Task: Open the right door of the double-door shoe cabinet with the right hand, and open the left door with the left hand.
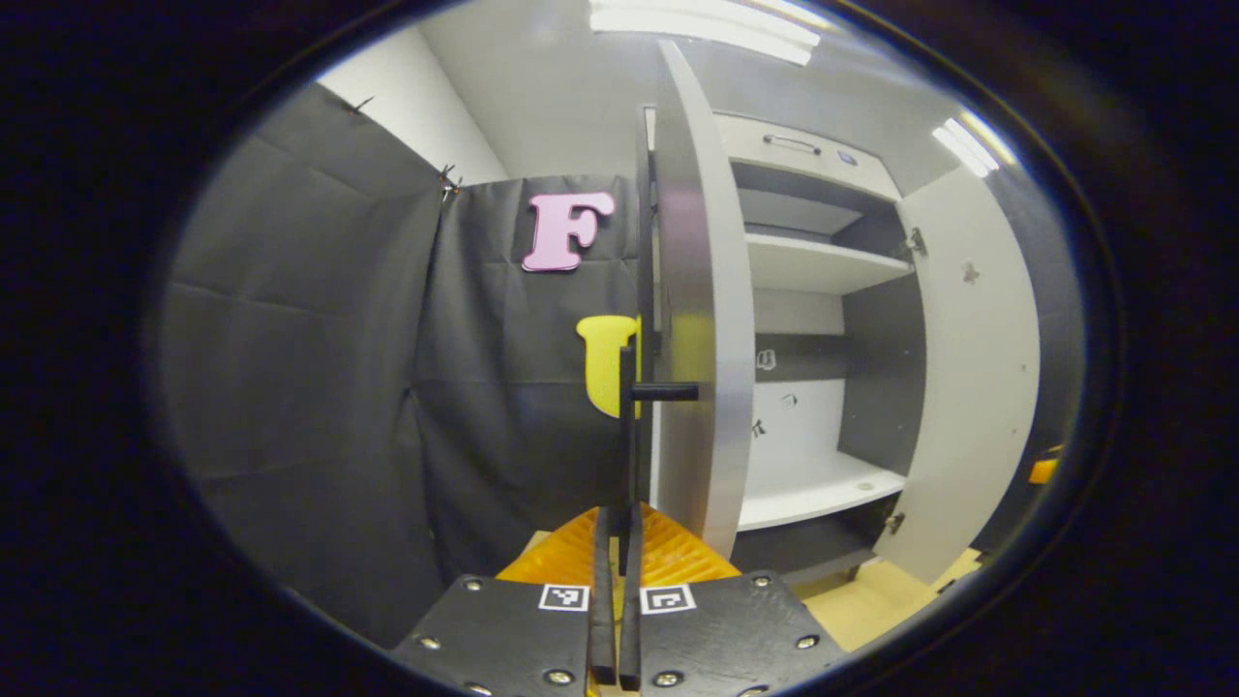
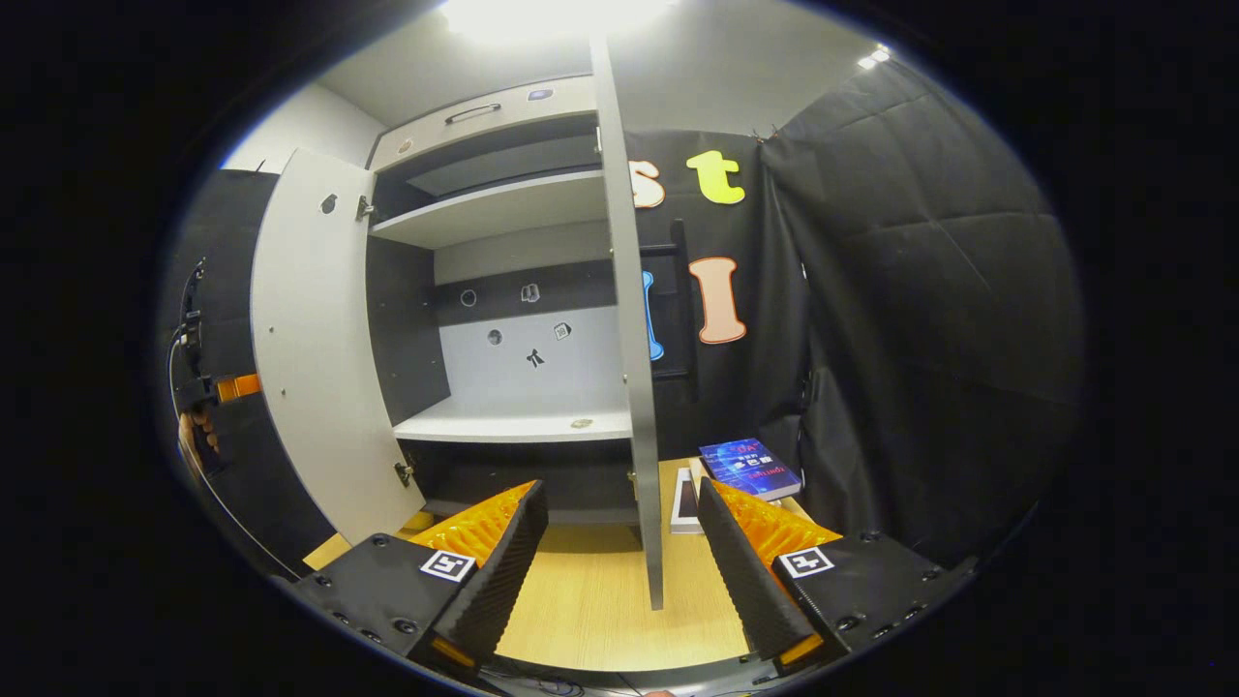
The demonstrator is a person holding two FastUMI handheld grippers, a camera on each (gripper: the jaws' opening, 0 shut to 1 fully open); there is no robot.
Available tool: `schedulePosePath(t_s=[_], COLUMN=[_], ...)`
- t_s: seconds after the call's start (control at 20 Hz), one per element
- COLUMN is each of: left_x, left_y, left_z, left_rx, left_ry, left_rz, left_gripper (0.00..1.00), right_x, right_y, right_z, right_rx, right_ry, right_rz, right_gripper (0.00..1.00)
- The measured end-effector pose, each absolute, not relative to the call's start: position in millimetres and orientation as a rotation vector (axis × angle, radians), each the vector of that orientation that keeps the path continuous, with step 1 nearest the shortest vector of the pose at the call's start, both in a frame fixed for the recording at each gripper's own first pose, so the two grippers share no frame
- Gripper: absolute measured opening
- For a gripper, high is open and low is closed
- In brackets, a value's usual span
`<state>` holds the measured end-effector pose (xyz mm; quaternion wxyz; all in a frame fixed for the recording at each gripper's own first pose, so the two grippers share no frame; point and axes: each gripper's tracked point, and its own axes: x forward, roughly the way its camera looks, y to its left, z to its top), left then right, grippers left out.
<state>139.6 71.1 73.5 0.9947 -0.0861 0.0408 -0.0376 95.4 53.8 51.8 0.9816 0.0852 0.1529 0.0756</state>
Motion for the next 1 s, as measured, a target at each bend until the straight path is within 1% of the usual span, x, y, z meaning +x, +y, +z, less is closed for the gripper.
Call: schedulePosePath(t_s=[0.15,0.2,0.25,0.55,0.8,1.0], left_x=[139,139,136,84,40,13], left_y=[79,81,80,62,46,36], left_z=[73,72,71,61,49,43], left_rx=[-0.144,-0.137,-0.135,-0.097,-0.059,-0.081], left_ry=[0.080,0.082,0.082,0.069,0.046,0.040], left_rz=[-0.050,-0.039,-0.030,0.006,-0.003,-0.006], left_gripper=[0.04,0.04,0.04,0.04,0.04,0.04], right_x=[96,97,99,104,105,105], right_y=[55,54,51,46,46,46], right_z=[54,55,57,60,64,67], right_rx=[0.159,0.150,0.141,0.104,0.093,0.075], right_ry=[0.292,0.283,0.274,0.223,0.181,0.135], right_rz=[0.167,0.166,0.163,0.147,0.137,0.131], right_gripper=[0.92,0.98,0.98,0.98,0.98,0.98])
